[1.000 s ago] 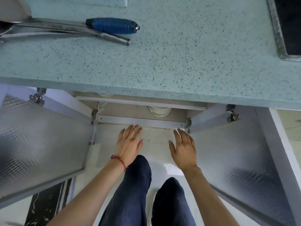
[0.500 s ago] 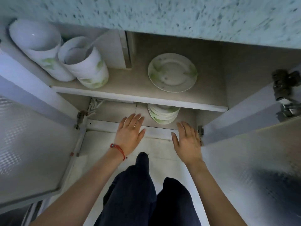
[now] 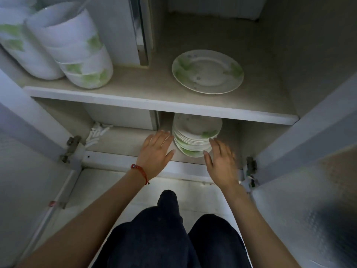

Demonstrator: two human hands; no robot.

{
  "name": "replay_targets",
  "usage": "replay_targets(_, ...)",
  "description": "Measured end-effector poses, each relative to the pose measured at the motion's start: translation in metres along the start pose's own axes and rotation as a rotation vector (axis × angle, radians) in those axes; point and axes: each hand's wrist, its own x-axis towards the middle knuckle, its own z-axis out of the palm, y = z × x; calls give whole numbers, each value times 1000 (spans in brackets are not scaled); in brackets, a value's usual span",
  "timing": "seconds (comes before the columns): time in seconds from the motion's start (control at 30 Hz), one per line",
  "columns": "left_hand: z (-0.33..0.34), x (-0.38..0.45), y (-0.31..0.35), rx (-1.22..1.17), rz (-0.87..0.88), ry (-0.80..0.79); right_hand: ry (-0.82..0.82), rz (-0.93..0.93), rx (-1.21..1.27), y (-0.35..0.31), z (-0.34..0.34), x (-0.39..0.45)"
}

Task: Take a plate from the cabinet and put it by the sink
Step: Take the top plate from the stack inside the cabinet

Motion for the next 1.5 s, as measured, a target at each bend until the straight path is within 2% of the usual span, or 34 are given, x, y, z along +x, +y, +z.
replay_targets(0.17, 28, 9, -1, -161, -45, 21, -3, 65, 187, 11, 22, 2)
replay_targets(0.5, 90, 54, 5, -683, -291, 147, 8, 396, 592, 43, 86, 29)
replay_targets(0.77, 129, 93, -1, -1019, -485, 280, 130, 610, 767, 54, 131, 54)
replay_targets(1.0, 152, 117, 2, -1096, -505, 336, 190, 756, 991, 59, 142, 80)
replay_targets(1.5, 152, 116, 5, -1150, -569, 376, 206, 730, 894, 56, 147, 74)
